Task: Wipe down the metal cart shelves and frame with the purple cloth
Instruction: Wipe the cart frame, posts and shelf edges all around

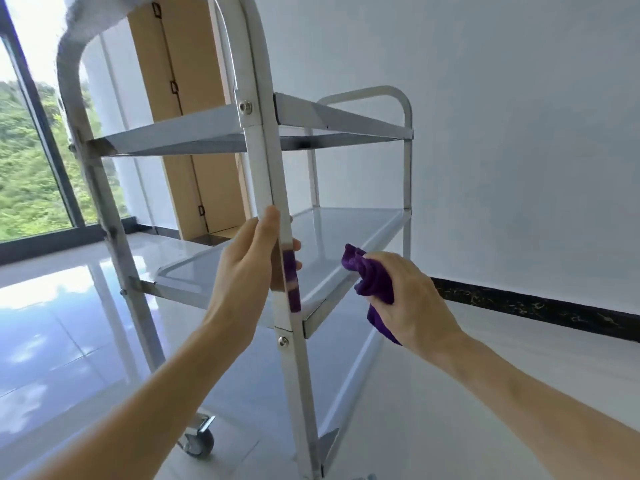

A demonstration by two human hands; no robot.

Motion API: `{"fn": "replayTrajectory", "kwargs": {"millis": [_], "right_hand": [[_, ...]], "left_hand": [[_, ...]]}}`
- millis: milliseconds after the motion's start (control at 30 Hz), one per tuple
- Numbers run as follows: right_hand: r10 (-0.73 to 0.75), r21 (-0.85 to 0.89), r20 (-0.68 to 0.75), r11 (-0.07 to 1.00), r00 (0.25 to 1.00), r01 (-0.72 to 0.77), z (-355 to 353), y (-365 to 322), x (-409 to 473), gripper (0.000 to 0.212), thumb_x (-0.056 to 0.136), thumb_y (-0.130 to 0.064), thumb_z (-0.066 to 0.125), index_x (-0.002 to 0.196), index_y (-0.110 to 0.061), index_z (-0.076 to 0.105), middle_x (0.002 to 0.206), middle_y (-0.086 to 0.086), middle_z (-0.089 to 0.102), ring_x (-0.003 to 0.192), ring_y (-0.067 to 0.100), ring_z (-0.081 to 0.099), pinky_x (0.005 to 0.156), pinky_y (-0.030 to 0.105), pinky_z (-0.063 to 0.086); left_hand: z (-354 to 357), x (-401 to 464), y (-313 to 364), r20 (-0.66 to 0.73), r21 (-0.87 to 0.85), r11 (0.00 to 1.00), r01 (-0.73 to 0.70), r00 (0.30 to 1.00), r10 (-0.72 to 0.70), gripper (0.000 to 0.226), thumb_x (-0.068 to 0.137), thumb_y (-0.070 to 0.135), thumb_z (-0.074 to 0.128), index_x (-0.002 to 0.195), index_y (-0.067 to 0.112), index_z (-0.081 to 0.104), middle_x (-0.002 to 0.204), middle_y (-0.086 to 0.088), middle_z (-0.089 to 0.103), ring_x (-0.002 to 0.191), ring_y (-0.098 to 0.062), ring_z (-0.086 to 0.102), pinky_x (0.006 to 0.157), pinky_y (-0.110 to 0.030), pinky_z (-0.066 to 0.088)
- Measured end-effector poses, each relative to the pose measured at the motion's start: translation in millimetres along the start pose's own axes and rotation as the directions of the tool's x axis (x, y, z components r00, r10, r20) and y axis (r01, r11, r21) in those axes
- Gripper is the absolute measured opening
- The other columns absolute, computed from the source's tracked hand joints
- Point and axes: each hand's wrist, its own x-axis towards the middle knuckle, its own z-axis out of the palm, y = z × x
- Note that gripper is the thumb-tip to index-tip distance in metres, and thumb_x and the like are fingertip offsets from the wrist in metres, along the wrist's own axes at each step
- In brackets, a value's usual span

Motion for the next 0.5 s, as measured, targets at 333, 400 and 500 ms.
{"fn": "replayTrajectory", "kwargs": {"millis": [333,400,500], "right_hand": [[-0.234,-0.139,0.467,0.933,0.853,0.332,62.2,-19.3,84.6,0.057,0.087,-0.012,0.074,0.138,-0.024,0.051,0.136,-0.004,0.054,0.127,0.02,0.046,0.11,0.038,0.037],[-0.177,-0.206,0.631,0.901,0.755,0.383,77.6,-14.4,89.6,0.075,0.086,-0.021,0.077,0.149,-0.03,0.037,0.152,-0.007,0.038,0.141,0.017,0.031,0.116,0.04,0.029],[-0.242,-0.326,0.594,0.8,0.767,0.505,98.1,-9.5,91.5,0.084,0.084,-0.032,0.076,0.152,-0.032,0.027,0.158,-0.009,0.028,0.146,0.015,0.024,0.118,0.045,0.021]], "left_hand": [[-80.4,-10.2,-0.8,-0.346,-0.004,0.998,-0.063,0.936,0.058,0.053,0.092,0.068,0.041,0.083,0.024,0.069,0.065,0.004,0.062,0.055,-0.014,0.056,0.058,-0.032,0.046],[-92.5,-10.7,-2.2,-0.391,-0.006,0.996,-0.084,0.917,0.075,0.054,0.094,0.066,0.04,0.084,0.022,0.069,0.063,0.004,0.061,0.052,-0.013,0.054,0.055,-0.028,0.046],[-104.9,-9.2,-4.0,-0.434,-0.03,0.992,-0.121,0.896,0.096,0.054,0.099,0.061,0.038,0.08,0.02,0.066,0.058,0.002,0.056,0.049,-0.015,0.049,0.053,-0.029,0.042]]}}
